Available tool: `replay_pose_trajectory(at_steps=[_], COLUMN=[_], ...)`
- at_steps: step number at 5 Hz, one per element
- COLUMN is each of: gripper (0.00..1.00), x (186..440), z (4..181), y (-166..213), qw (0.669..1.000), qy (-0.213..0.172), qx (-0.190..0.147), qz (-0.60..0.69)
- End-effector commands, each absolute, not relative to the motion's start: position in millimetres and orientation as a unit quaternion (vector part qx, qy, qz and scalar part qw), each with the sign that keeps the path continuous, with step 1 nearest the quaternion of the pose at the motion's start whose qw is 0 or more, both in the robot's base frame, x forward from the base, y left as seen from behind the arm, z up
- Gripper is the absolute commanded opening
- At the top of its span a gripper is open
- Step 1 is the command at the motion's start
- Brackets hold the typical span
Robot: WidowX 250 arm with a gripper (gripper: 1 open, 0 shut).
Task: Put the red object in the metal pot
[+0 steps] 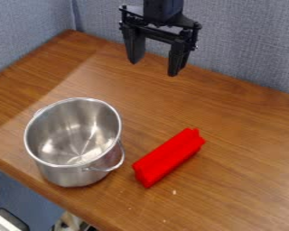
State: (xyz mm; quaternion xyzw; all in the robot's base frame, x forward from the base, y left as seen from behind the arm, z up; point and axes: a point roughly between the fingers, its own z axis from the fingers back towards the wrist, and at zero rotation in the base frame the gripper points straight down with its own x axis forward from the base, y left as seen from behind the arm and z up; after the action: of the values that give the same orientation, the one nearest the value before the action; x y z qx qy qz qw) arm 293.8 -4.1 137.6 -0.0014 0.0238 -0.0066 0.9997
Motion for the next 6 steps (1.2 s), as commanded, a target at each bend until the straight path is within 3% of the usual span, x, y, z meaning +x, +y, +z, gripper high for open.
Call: replay_pose_trajectory(at_steps=[1,3,6], gripper=[1.00,1.00,1.00], x=[292,285,257], z=[131.7,121.0,87.1], y=[-5,-10,-46], qw=[0.999,0.999,0.996], qy=[0.032,0.041,-0.012], qx=[-0.002,-0.004,0.017], qz=[-0.007,-0.015,-0.088])
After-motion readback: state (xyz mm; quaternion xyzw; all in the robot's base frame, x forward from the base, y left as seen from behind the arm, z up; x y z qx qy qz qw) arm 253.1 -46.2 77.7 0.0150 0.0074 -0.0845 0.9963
